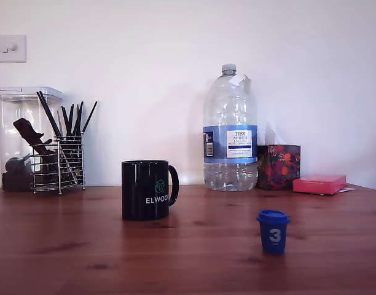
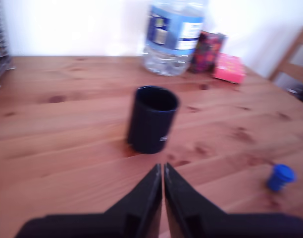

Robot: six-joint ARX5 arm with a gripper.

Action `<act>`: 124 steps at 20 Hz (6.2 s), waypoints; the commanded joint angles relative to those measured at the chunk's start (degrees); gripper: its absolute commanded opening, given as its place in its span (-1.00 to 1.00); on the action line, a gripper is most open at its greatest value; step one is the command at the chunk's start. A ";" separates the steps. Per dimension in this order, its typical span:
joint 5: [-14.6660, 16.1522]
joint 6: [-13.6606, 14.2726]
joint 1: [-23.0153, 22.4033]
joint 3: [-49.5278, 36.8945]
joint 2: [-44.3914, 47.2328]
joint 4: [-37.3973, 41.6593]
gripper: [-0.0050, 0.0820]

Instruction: Pick up the coffee capsules from the table one by one and drop them inside the nearest coffee cup

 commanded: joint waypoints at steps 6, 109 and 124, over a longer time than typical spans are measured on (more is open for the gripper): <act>-4.07 7.89 -16.35 3.91 12.87 2.69 -0.93; -14.73 3.89 -42.80 32.48 85.31 40.54 -0.52; -19.21 11.74 -34.82 24.74 60.59 29.73 -0.52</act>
